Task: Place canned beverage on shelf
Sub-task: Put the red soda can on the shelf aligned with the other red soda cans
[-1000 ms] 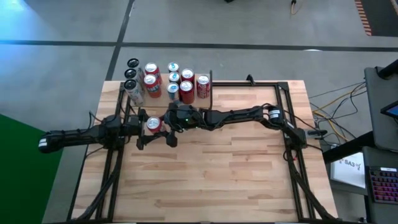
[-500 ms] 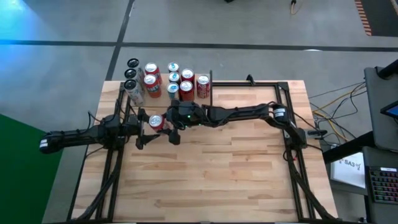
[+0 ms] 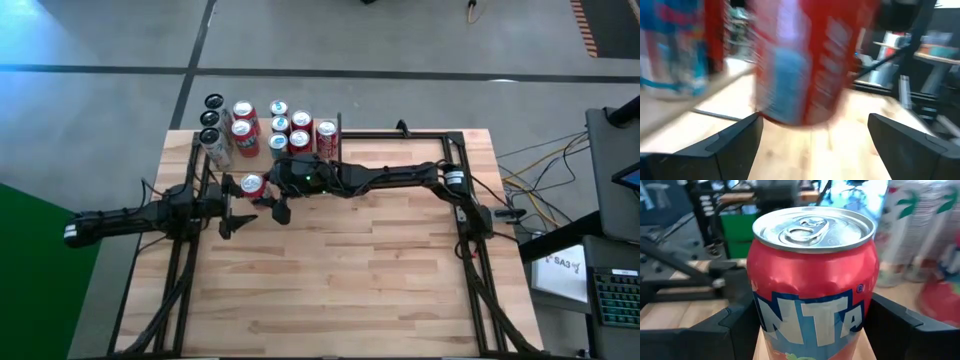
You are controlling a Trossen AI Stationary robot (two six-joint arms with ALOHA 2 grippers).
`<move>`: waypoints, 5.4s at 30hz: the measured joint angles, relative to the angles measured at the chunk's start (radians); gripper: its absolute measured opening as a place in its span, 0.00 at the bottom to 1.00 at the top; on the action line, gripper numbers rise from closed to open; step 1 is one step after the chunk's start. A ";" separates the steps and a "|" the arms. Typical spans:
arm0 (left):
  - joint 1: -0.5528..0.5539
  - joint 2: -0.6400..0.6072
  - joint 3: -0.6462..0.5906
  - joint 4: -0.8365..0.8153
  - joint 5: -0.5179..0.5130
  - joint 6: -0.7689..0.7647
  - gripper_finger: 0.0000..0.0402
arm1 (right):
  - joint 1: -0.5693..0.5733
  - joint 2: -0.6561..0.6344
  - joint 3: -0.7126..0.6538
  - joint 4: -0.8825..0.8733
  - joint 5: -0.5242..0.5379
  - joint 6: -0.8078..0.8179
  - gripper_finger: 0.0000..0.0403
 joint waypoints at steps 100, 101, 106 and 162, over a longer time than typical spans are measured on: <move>-0.011 -0.017 0.085 0.123 0.035 0.087 0.76 | 0.054 -0.038 0.027 -0.010 0.024 -0.107 0.69; -0.011 -0.008 0.077 0.142 0.035 0.086 0.76 | 0.054 -0.038 0.027 -0.005 0.024 -0.105 0.69; -0.011 0.042 0.071 0.192 0.021 0.081 0.75 | 0.054 -0.032 0.027 0.023 0.025 -0.043 0.69; -0.013 0.199 0.069 0.101 0.004 0.050 0.63 | 0.054 -0.017 0.034 -0.145 0.034 -0.042 0.90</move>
